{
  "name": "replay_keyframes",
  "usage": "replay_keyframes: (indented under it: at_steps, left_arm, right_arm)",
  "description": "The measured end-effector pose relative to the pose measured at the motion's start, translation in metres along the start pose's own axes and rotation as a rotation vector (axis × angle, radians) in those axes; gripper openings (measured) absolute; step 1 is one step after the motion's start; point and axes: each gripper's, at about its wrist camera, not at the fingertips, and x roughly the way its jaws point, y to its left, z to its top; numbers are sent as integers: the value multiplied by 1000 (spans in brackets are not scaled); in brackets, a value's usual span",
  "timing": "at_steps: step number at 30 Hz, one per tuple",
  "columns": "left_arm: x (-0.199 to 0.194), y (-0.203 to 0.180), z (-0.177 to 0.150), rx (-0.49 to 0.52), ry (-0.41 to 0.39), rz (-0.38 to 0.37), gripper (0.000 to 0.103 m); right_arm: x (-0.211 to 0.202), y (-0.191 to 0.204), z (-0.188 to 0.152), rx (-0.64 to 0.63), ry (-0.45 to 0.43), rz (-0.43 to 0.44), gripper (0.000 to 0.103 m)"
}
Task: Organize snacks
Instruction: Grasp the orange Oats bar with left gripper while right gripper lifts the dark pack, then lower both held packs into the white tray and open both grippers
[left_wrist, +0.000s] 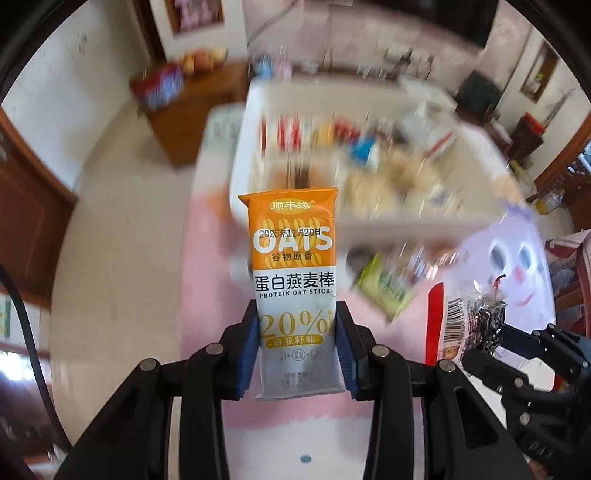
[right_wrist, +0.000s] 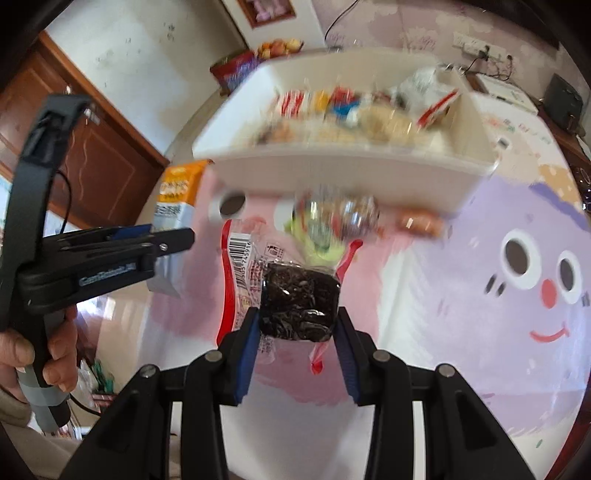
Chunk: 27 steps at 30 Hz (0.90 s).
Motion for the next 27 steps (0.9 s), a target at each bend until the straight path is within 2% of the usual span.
replay_keyframes:
  at_steps: [3,8,13,19,27]
  left_arm:
    - [-31,3,38,15,-100,-7,37]
    - [-68,2,96,36,-213,-5,38]
    - [-97,-8,138,65,-291,5,38]
    - [-102,-16,171,96,-322,13,39]
    - [-66,-24,184,93,-261,8,39]
  right_arm:
    - [-29,-1,29,6,-65,-42,40]
    - [-76,-3,88,16,-187,-92,40]
    - [-110,-2,138,5,-294,-157,40]
    - [-122,-5,181,17,-359,-194,40]
    - [-100,-14,198,76,-326,-195,40]
